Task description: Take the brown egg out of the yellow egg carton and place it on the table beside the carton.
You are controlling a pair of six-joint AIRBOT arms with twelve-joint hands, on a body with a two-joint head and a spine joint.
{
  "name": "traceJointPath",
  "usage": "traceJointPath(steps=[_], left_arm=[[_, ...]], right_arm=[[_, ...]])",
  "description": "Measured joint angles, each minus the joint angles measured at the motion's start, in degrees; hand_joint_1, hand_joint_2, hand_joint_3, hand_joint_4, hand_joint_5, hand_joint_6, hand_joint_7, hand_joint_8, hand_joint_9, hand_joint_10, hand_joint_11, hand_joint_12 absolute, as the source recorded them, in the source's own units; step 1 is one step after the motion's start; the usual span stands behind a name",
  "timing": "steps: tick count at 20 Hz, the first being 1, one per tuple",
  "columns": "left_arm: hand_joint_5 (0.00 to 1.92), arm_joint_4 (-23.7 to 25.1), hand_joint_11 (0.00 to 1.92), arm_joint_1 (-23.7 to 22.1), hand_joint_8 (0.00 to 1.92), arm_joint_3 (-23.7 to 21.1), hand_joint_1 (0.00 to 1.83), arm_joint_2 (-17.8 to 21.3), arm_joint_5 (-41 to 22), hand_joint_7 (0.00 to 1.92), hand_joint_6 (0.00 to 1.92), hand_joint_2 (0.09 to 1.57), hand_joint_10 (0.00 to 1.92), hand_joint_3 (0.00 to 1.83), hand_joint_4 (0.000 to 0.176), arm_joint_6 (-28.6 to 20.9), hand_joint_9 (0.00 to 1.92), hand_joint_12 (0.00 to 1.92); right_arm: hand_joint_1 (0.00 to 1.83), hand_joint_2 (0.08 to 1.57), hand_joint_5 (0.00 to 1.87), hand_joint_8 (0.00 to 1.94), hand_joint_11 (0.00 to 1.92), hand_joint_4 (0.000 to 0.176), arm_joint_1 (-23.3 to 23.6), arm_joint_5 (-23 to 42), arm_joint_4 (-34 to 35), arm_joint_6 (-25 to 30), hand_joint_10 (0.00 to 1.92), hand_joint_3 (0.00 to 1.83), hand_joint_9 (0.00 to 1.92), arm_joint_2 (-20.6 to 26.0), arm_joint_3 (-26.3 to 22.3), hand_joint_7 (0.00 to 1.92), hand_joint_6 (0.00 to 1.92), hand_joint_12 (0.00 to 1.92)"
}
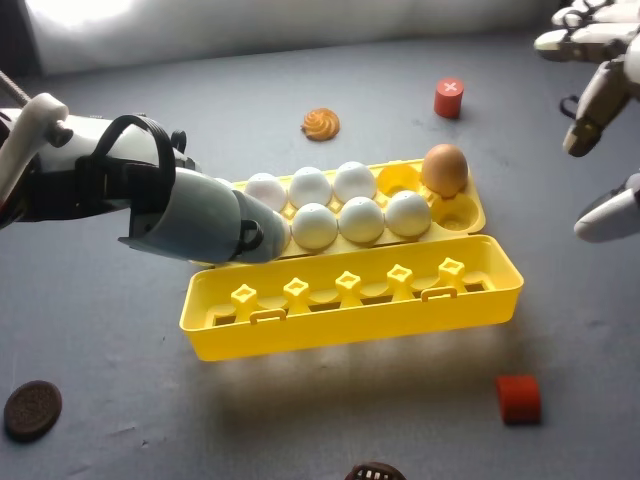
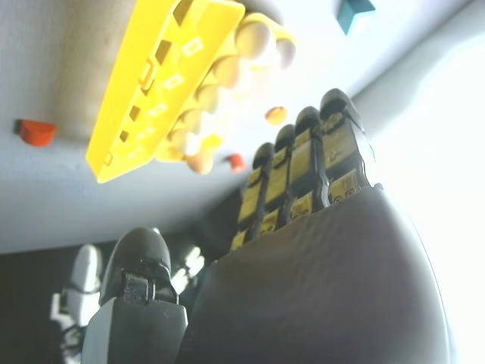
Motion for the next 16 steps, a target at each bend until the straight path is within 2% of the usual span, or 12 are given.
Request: traceJointPath(steps=[1,2,3,5,7,9,10,11,12,14,16], left_arm=[[0.01,-0.04,0.00,0.00,0.00,0.00,0.00,0.00,0.09,0.01,0.00,1.22,0.00,0.01,0.000,0.02,0.00,0.00],[0.01,-0.09,0.00,0.00,0.00,0.00,0.00,0.00,0.07,0.00,0.00,1.21,0.00,0.00,0.000,0.00,0.00,0.00],[0.01,-0.35,0.00,0.00,0.00,0.00,0.00,0.00,0.07,0.00,0.00,1.21,0.00,0.00,0.000,0.00,0.00,0.00],[0.00,-0.74,0.00,0.00,0.00,-0.07,0.00,0.00,0.00,0.00,0.00,1.21,0.00,0.00,0.000,0.00,0.00,0.00],[0.02,-0.90,0.00,0.00,0.00,-0.11,0.00,0.00,0.17,0.01,0.01,1.21,0.00,0.00,0.000,0.00,0.00,0.00],[0.00,-0.96,0.00,-0.04,0.00,-0.11,0.00,0.00,0.31,0.00,0.00,1.21,0.00,0.00,0.000,0.00,0.00,0.00],[0.00,-1.29,0.00,-0.04,0.00,-0.11,0.00,0.00,0.42,0.00,0.00,1.21,0.00,0.00,0.000,0.02,0.00,0.00],[0.00,-1.81,0.00,-0.04,0.00,-0.11,0.00,0.00,0.48,0.00,0.00,1.20,0.00,0.00,0.000,0.48,0.00,0.00],[0.00,-2.03,0.00,-0.04,0.00,-0.11,0.00,0.00,0.46,0.00,0.00,1.20,0.00,0.00,0.000,0.90,0.00,0.00],[0.00,-2.14,0.00,-0.04,0.00,-0.11,0.00,0.00,0.57,0.00,0.00,1.20,0.00,0.00,0.000,0.94,0.00,0.00],[0.00,-2.12,0.00,-0.04,0.00,-0.13,0.00,0.00,0.46,0.00,0.00,1.21,0.00,0.00,0.000,1.07,0.00,0.00]], right_arm=[[0.61,0.74,0.97,0.02,0.00,0.134,0.31,-0.37,-1.40,0.85,0.00,0.00,0.00,-2.36,2.67,0.10,0.01,0.00],[0.57,0.74,0.94,0.02,0.00,0.168,0.85,-0.61,-2.47,1.70,0.00,0.00,0.00,-4.35,4.98,0.12,0.00,0.00],[0.61,0.73,0.95,0.01,0.00,0.142,1.73,-0.79,-3.37,1.84,0.00,0.00,0.00,-6.64,8.11,0.14,0.00,0.00],[0.63,0.73,0.97,0.02,0.00,0.152,2.93,-0.87,-3.30,1.95,0.00,0.00,0.00,-10.32,12.48,0.19,0.01,0.00],[0.60,0.77,0.93,0.00,0.00,0.152,3.82,-0.85,-3.32,3.10,0.00,0.02,0.00,-13.79,16.22,0.15,0.00,0.00],[0.58,0.78,0.92,0.00,0.00,0.172,3.78,-0.92,-9.33,8.59,0.00,0.01,0.00,-16.81,19.26,0.12,0.00,0.00],[0.53,0.80,0.90,0.00,0.00,0.175,3.26,-0.79,-14.12,13.27,0.00,0.02,0.00,-18.58,20.81,0.10,0.00,0.00],[0.56,0.80,0.91,0.01,0.00,0.148,2.43,0.07,-15.74,15.06,0.00,0.02,0.00,-20.37,22.49,0.11,0.01,0.00],[0.56,0.80,0.91,0.01,0.00,0.148,2.01,-0.13,-15.85,15.17,0.00,0.02,0.00,-21.51,23.43,0.11,0.01,0.00],[0.50,0.81,0.88,0.00,0.00,0.163,1.18,-0.50,-15.96,15.34,0.00,0.02,0.00,-23.78,25.73,0.06,0.00,0.00],[0.55,0.79,0.94,0.01,0.00,0.152,1.16,-0.50,-19.80,18.36,0.00,0.01,0.00,-26.88,29.57,0.09,0.03,0.00]])
